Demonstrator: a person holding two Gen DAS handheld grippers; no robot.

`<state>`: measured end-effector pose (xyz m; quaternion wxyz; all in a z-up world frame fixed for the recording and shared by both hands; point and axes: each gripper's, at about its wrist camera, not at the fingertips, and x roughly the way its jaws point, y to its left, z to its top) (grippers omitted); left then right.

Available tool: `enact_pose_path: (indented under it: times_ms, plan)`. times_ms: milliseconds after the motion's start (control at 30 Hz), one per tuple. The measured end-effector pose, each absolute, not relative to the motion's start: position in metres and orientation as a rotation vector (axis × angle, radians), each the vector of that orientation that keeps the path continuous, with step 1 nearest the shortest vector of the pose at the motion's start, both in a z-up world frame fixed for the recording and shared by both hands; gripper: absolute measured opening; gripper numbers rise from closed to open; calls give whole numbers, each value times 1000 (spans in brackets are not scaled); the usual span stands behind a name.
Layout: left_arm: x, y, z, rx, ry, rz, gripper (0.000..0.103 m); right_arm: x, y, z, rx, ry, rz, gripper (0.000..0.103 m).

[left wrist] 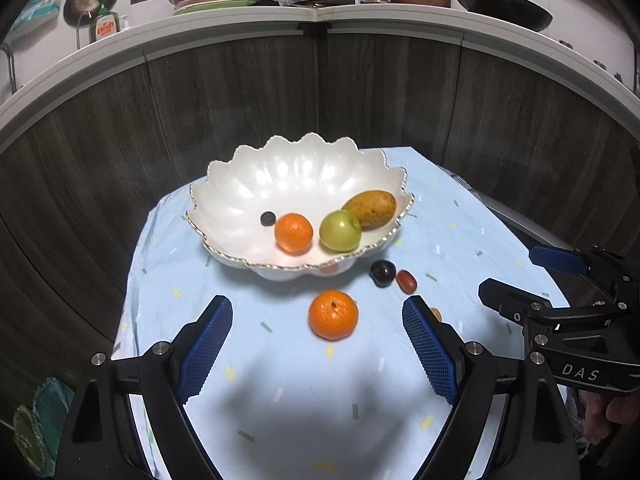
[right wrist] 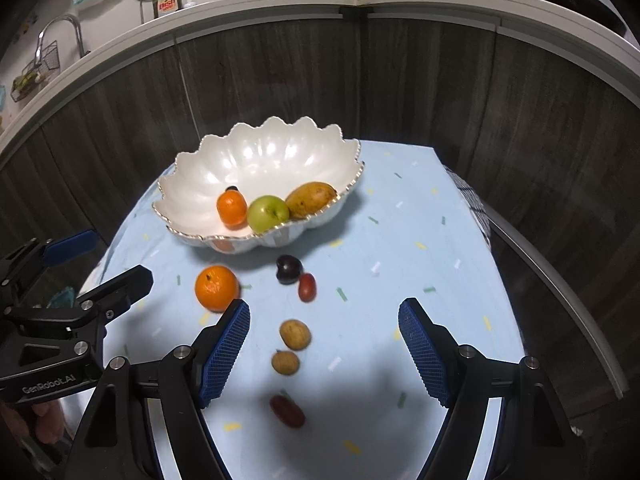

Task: Organize fruits
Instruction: 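Withdraw both tools from the bowl back toward the loose fruits, then move the left tool to the second mandarin while the right tool approaches the large red date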

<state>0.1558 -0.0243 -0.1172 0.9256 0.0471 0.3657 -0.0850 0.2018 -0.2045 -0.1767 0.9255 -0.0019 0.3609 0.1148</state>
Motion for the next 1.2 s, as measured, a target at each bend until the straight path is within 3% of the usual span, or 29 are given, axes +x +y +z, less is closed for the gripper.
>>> enact_pose_path:
  times_ms: [1200]
  plan:
    - [133,-22,-165,108,827,-231,87,176,-183,-239,-46,863,229,77]
